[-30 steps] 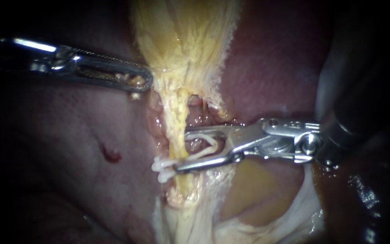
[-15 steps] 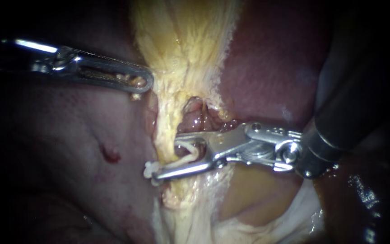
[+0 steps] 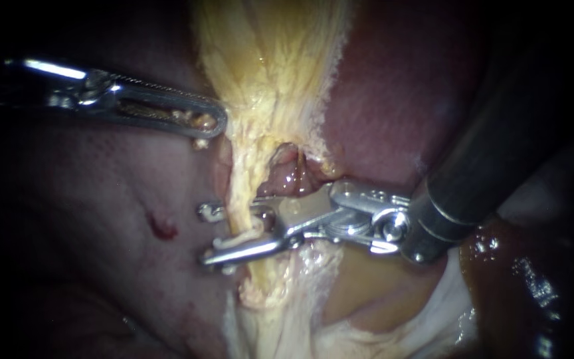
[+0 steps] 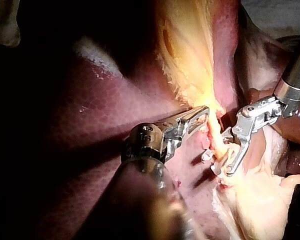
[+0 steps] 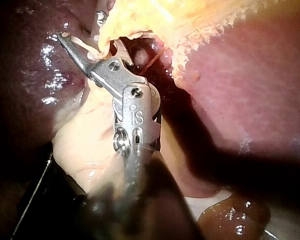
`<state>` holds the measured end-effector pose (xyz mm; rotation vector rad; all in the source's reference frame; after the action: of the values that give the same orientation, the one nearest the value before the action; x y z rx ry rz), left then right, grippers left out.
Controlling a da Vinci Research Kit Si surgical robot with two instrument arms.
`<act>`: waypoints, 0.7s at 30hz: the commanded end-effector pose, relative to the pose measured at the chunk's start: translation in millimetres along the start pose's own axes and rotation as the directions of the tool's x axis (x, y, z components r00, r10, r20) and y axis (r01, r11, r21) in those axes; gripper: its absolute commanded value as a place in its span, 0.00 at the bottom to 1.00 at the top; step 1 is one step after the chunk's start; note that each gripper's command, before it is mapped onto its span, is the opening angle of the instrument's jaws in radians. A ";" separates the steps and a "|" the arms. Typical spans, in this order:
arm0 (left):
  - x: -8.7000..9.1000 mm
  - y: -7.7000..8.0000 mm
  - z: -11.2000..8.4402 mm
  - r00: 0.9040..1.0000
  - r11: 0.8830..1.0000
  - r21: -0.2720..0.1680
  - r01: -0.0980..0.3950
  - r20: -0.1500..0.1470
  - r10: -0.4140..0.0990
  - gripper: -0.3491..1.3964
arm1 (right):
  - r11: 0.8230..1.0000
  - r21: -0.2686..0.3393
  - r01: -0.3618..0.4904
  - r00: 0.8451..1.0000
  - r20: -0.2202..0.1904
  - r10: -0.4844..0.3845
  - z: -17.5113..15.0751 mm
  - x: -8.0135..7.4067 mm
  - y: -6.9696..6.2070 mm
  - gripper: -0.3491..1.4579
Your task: Clipping third clip left tube
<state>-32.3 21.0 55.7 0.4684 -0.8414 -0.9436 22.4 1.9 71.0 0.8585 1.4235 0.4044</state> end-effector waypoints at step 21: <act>0.0 0.0 0.0 1.000 1.000 0.000 0.000 0.000 0.000 0.00 | 0.999 0.008 -0.052 0.994 -0.092 0.053 -1.5 3.0 1.1 0.43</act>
<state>-32.2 21.0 55.7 0.4685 -0.8412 -0.9433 21.6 5.3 69.8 0.8938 1.4933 0.4898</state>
